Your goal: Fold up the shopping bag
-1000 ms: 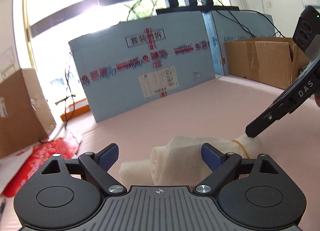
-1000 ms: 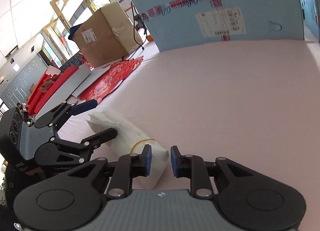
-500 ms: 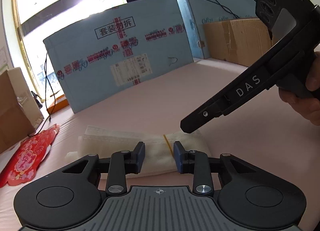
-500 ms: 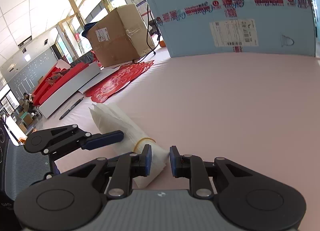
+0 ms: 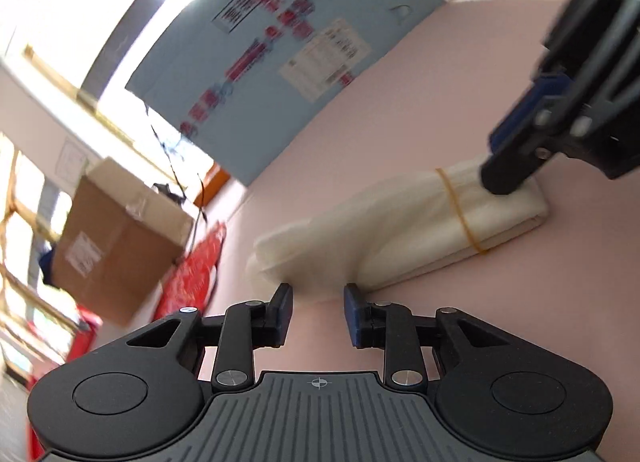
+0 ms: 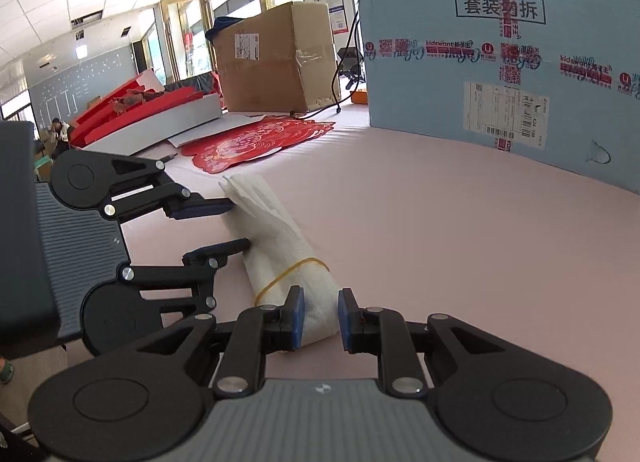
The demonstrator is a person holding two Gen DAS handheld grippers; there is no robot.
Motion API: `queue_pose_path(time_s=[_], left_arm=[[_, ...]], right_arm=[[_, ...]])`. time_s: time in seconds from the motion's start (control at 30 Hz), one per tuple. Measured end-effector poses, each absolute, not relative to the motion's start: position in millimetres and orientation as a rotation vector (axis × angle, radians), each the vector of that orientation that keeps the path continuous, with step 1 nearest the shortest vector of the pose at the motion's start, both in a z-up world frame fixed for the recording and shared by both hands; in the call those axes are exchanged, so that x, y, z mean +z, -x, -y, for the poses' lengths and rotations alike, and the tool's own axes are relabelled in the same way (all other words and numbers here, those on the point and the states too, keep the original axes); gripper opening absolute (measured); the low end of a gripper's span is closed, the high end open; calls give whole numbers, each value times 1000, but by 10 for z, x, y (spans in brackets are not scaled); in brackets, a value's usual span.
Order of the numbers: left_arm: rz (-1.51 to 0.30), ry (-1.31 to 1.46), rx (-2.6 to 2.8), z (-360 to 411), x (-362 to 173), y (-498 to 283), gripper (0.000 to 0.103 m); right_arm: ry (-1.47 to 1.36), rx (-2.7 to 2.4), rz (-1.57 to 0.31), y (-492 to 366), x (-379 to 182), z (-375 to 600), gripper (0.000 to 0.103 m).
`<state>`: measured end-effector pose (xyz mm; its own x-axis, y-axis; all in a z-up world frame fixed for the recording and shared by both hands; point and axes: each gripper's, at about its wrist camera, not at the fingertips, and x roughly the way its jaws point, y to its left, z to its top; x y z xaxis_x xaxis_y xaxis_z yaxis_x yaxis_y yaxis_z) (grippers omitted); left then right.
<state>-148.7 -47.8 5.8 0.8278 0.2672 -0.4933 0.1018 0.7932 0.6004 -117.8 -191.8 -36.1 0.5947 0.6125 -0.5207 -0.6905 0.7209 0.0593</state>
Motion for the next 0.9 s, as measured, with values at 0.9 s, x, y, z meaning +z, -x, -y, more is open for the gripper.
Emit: queue_pose_path(time_s=[0.9], left_arm=[[-518, -637, 85, 523, 23, 1333, 57]], right_arm=[[140, 720, -578, 1012, -354, 1963, 20]])
